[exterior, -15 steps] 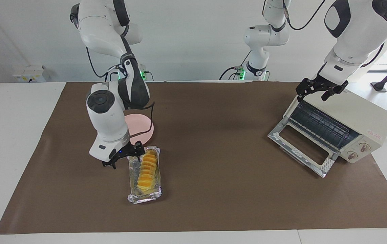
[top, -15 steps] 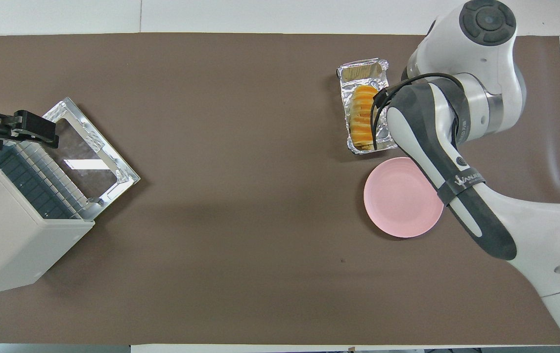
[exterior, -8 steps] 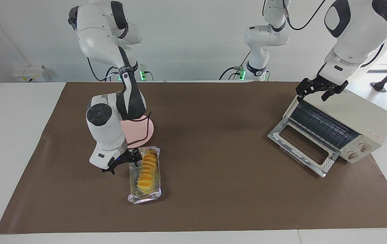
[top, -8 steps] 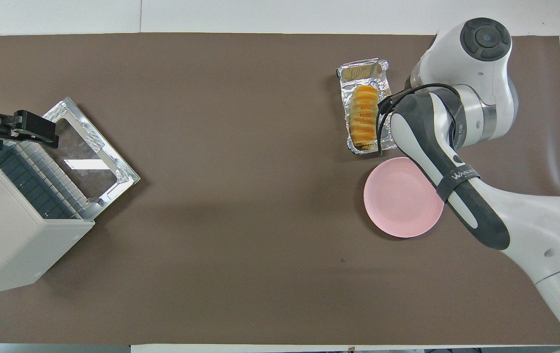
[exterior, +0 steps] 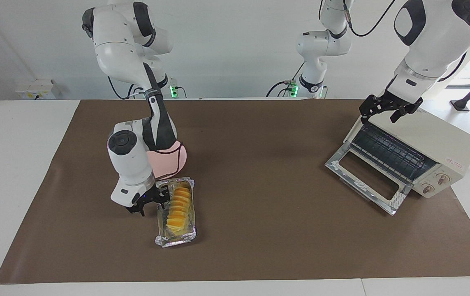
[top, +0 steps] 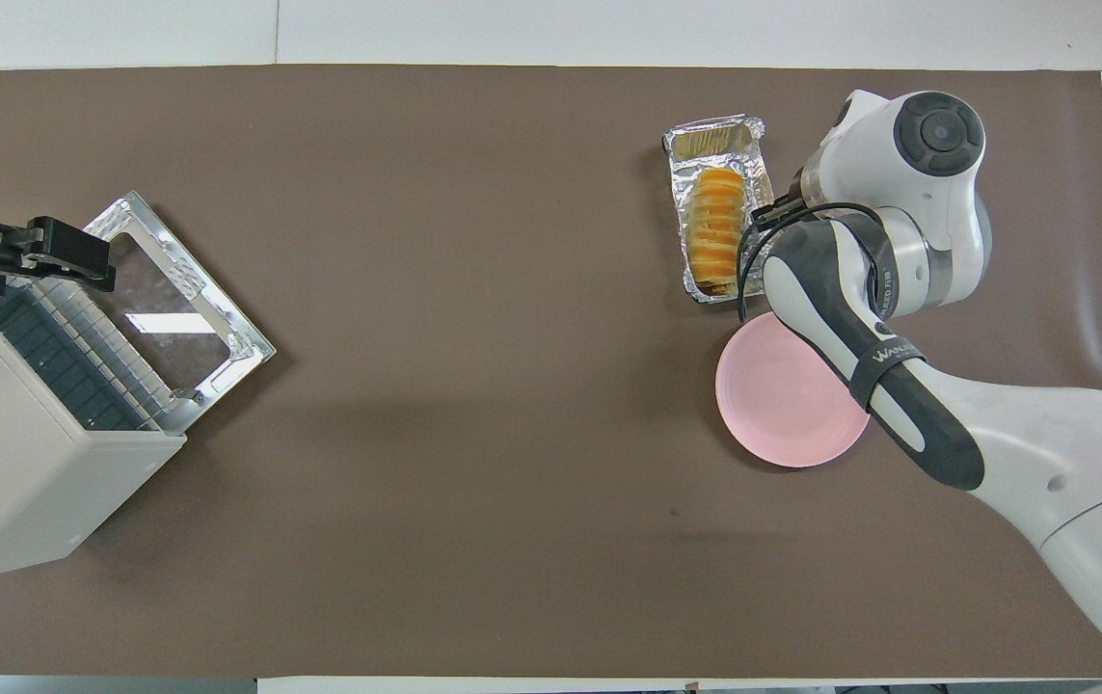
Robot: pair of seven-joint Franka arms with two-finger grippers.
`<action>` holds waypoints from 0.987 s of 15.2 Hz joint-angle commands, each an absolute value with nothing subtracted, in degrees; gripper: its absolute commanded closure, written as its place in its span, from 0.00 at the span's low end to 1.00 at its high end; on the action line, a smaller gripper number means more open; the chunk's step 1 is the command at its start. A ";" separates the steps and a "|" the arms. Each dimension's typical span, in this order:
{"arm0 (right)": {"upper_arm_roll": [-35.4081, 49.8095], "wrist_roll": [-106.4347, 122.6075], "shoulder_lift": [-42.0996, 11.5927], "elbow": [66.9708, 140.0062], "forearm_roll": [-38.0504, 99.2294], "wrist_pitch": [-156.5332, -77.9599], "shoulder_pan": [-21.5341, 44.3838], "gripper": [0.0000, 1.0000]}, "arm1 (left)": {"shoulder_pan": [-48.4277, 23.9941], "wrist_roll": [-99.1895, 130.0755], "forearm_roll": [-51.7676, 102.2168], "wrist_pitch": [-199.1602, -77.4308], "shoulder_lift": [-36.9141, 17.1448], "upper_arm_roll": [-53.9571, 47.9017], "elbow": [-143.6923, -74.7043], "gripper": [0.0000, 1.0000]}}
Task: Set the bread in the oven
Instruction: 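Lower the bread into the foil tray and open the right gripper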
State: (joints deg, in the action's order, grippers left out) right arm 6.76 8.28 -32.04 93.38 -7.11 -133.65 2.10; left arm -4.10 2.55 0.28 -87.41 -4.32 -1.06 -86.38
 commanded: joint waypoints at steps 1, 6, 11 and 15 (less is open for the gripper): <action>7.21 8.88 -30.67 95.98 -8.09 -135.88 0.79 1.00 | -4.13 2.55 0.79 -87.98 -2.64 -0.88 -88.24 0.00; 7.38 8.88 -30.67 94.58 -7.30 -134.04 0.88 1.00 | -4.13 2.55 0.79 -87.98 -2.64 -0.88 -88.24 0.00; 8.52 5.82 -29.10 86.60 -0.02 -120.97 2.37 1.00 | -4.04 2.55 0.79 -87.98 -2.64 -0.88 -88.16 0.00; 8.61 -9.09 -28.56 79.72 3.25 -114.08 10.17 1.00 | -4.13 2.55 0.79 -87.98 -2.64 -0.88 -88.24 0.00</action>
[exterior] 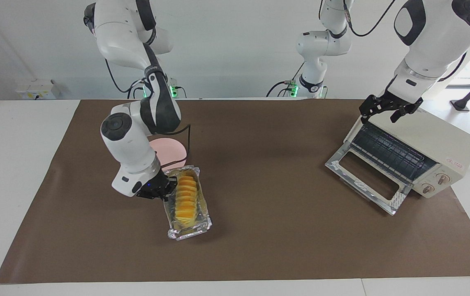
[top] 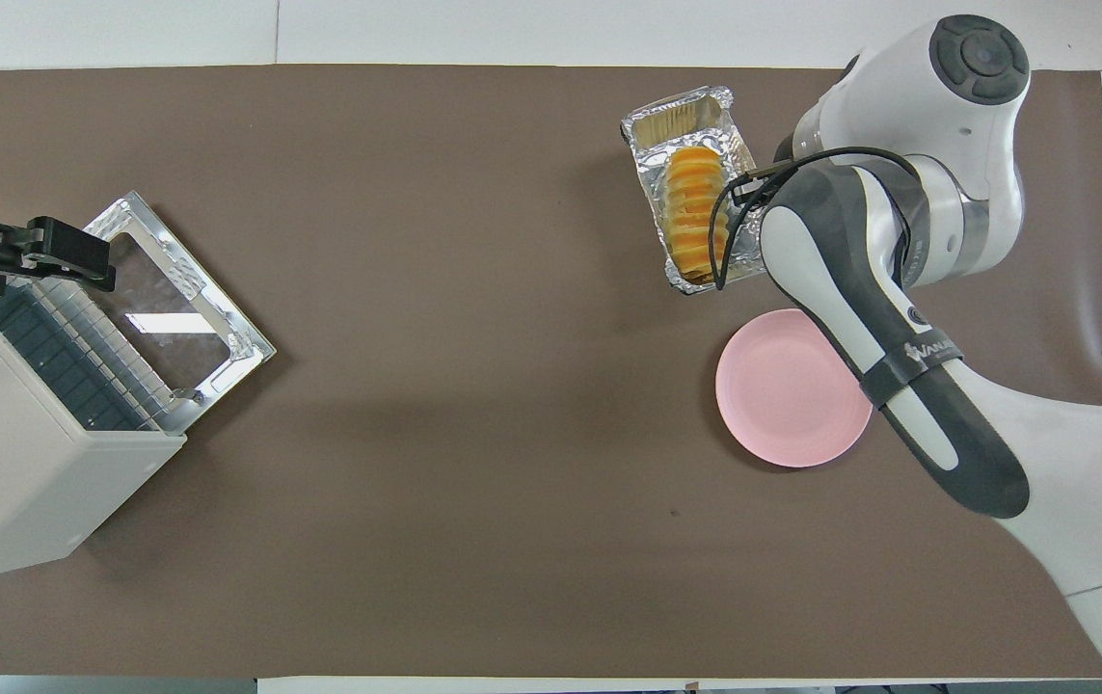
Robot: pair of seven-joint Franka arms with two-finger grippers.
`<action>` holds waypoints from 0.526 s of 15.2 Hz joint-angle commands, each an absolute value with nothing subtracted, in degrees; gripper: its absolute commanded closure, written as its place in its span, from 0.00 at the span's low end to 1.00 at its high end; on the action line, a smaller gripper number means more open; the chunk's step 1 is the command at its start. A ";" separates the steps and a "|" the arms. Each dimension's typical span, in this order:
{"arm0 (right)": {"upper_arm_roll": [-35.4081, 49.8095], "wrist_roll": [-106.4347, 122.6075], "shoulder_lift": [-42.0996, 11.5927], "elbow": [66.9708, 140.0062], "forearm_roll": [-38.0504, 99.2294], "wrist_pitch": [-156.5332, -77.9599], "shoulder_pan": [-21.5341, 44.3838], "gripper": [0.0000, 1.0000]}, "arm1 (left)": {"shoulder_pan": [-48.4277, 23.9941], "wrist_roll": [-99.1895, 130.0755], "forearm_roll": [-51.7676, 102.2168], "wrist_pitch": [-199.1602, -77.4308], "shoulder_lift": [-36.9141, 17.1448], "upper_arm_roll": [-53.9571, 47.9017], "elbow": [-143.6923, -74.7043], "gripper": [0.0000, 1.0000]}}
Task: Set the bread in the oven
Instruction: 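Slide the foil tray with the right gripper toward the oven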
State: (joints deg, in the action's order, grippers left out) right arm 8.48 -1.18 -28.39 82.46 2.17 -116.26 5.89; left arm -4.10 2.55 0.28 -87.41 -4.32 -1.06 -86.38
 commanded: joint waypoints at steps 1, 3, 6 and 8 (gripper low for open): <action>8.61 -14.19 -28.56 79.72 3.16 -114.87 12.72 1.00 | -4.13 2.55 0.79 -87.98 -2.64 -0.88 -88.24 0.00; 8.61 -24.74 -28.74 80.15 3.08 -117.58 17.56 1.00 | -4.04 2.55 0.79 -87.98 -2.64 -0.88 -88.24 0.00; 8.61 -32.59 -29.70 83.04 2.64 -123.81 22.57 1.00 | -4.13 2.55 0.79 -87.98 -2.64 -0.88 -88.24 0.00; 8.44 -34.44 -31.28 85.69 2.20 -129.26 25.56 1.00 | -4.13 2.55 0.79 -87.98 -2.64 -0.88 -88.16 0.00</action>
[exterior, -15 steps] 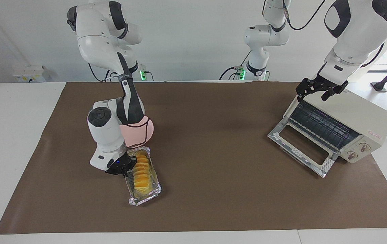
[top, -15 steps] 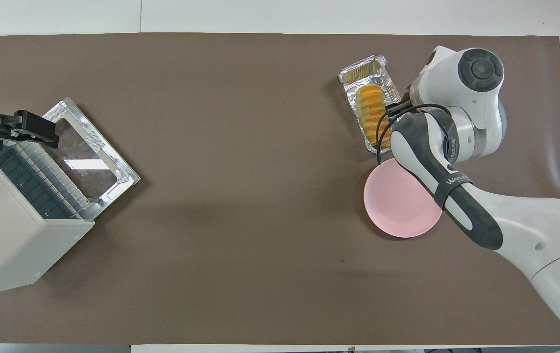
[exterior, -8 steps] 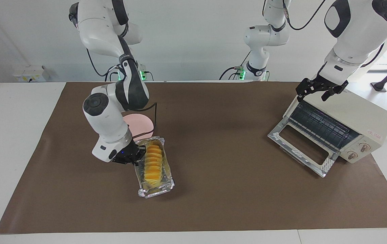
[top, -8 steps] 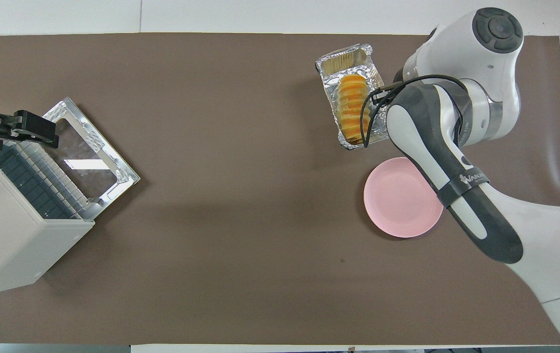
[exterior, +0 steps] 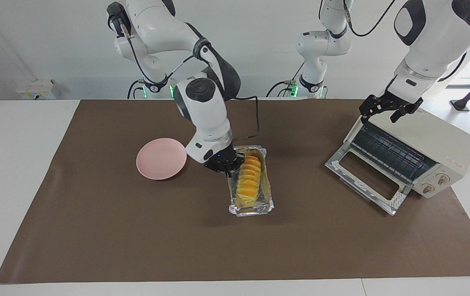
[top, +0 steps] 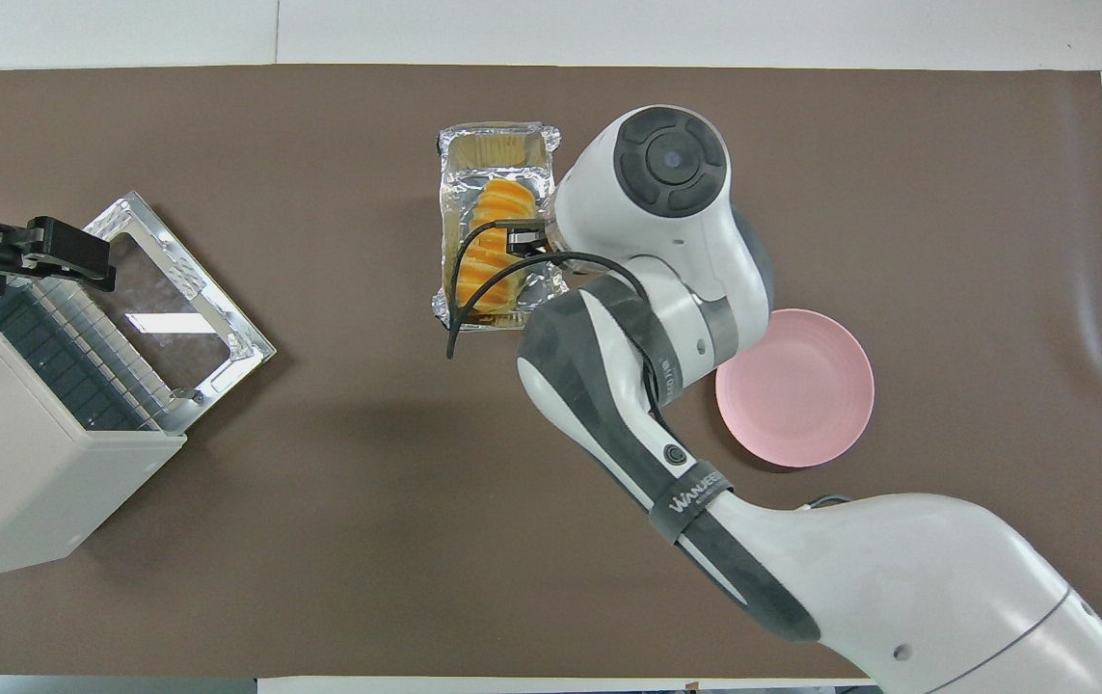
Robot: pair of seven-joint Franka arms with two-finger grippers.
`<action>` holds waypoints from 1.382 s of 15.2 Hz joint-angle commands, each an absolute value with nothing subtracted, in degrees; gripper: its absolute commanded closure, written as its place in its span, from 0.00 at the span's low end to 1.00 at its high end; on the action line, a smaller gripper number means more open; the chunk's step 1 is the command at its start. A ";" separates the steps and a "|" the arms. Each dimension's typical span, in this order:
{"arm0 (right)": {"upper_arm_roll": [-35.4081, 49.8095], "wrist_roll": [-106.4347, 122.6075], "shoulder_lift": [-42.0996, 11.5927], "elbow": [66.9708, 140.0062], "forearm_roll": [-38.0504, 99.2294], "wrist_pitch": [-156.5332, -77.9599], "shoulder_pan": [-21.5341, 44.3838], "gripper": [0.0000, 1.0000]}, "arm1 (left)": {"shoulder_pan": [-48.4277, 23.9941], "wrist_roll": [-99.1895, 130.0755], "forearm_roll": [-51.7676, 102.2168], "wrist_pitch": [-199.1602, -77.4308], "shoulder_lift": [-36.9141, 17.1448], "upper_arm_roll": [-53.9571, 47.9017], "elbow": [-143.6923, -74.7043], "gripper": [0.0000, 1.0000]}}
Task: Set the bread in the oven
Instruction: 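Slide the foil tray with the right gripper toward the oven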
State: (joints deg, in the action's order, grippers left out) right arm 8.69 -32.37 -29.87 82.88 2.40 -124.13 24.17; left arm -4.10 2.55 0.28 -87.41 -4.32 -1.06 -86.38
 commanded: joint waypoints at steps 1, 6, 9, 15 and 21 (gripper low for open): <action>8.35 -34.89 -32.33 85.95 2.11 -131.29 26.27 1.00 | -4.13 2.55 0.79 -87.98 -2.64 -0.88 -88.24 0.00; 8.35 -34.72 -33.13 91.05 0.71 -138.94 28.47 1.00 | -4.13 2.55 0.79 -87.98 -2.64 -0.88 -88.24 0.00; 8.26 -34.89 -33.13 93.60 -0.09 -141.33 29.27 1.00 | -4.13 2.55 0.79 -87.98 -2.64 -0.88 -88.24 0.00; 8.35 -41.11 -32.87 89.85 0.70 -134.95 30.06 0.00 | -4.04 2.55 0.79 -87.98 -2.64 -0.88 -88.24 0.00; 8.44 -39.13 -28.15 77.25 3.95 -111.29 21.28 0.00 | -4.13 2.55 0.79 -87.98 -2.64 -0.88 -88.16 0.00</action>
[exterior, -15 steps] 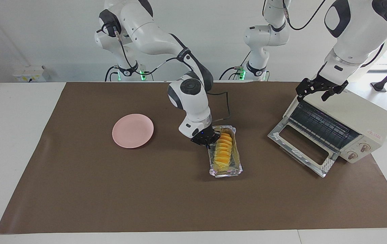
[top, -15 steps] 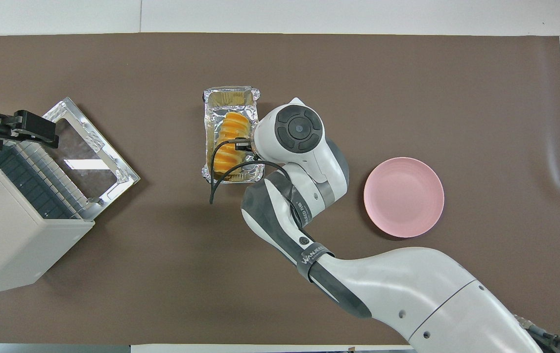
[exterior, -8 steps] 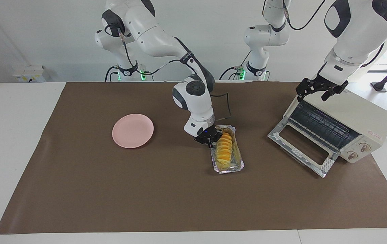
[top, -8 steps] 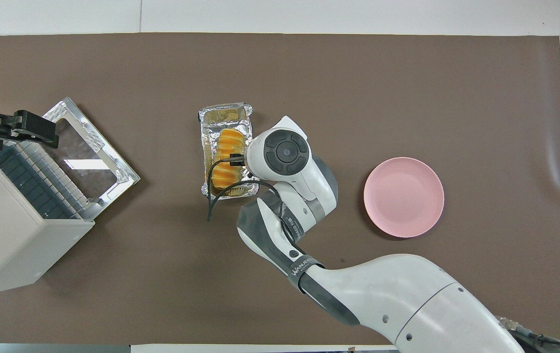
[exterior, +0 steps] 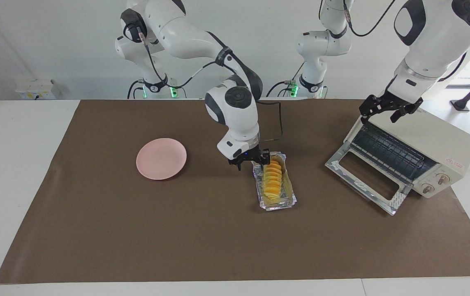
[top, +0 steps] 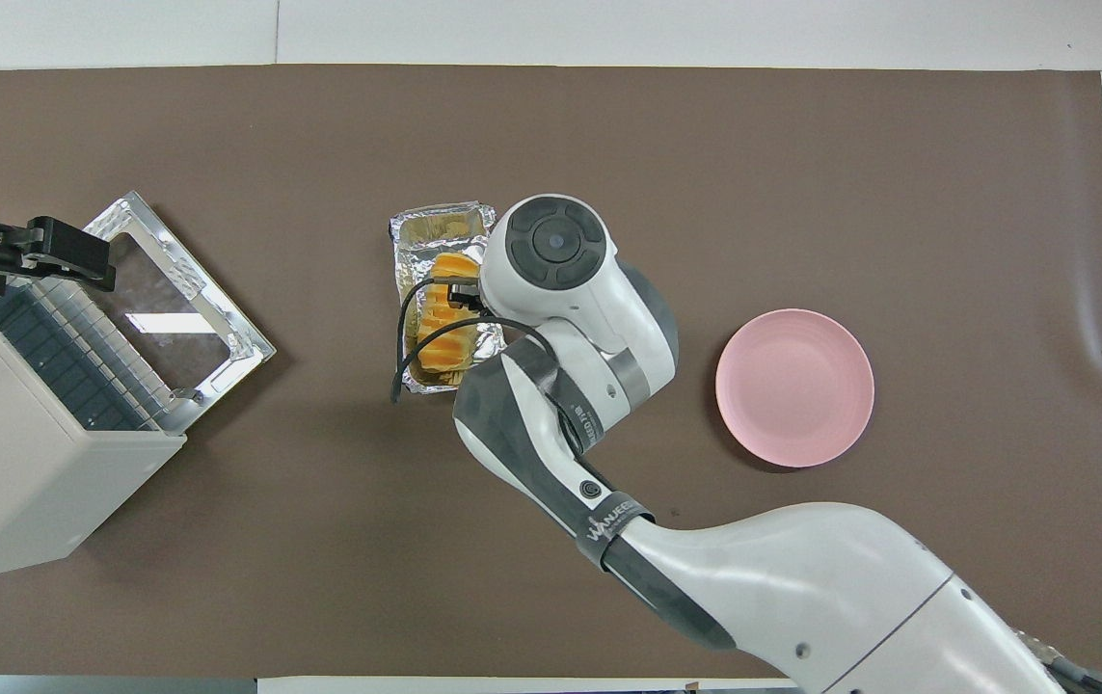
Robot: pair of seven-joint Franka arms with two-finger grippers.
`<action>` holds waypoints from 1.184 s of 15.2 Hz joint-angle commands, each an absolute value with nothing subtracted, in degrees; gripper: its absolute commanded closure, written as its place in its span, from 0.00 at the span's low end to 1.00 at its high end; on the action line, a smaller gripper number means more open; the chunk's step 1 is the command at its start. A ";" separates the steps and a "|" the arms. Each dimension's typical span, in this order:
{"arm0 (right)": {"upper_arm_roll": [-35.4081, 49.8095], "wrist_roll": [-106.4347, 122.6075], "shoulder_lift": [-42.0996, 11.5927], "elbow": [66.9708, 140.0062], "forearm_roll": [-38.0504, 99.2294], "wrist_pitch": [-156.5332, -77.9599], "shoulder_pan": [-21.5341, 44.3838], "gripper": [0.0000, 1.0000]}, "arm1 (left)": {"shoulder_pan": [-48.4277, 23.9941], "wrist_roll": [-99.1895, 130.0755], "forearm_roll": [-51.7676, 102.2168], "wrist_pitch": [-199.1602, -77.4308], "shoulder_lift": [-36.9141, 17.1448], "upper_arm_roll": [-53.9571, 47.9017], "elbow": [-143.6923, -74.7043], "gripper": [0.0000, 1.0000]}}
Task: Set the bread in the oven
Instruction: 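Slide the foil tray with the right gripper toward the oven, then raise the right gripper away while the left gripper reaches the tray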
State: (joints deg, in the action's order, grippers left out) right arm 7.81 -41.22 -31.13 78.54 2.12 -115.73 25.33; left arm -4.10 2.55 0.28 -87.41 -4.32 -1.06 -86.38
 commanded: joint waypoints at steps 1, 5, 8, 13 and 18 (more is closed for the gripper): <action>8.26 -36.94 -25.95 77.52 3.87 -108.49 19.70 0.00 | -4.13 2.64 0.79 -88.24 -2.64 -0.88 -88.15 0.00; 7.91 -20.35 -18.65 79.88 2.90 -99.68 11.36 0.00 | -7.89 3.60 0.79 -91.64 -2.37 -1.41 -89.20 0.00; 8.00 -7.43 -15.57 80.68 2.90 -96.08 5.38 0.00 | -14.12 7.28 0.79 -95.79 -1.05 -1.32 -92.63 0.00; 8.00 2.55 -14.33 80.86 2.90 -94.31 1.14 0.00 | -22.22 15.54 0.53 -101.68 -4.81 -1.23 -92.38 0.00; 7.91 2.55 -11.26 85.69 2.90 -93.52 -0.43 0.00 | -30.14 25.83 -2.90 -102.83 -19.75 -1.23 -84.12 0.00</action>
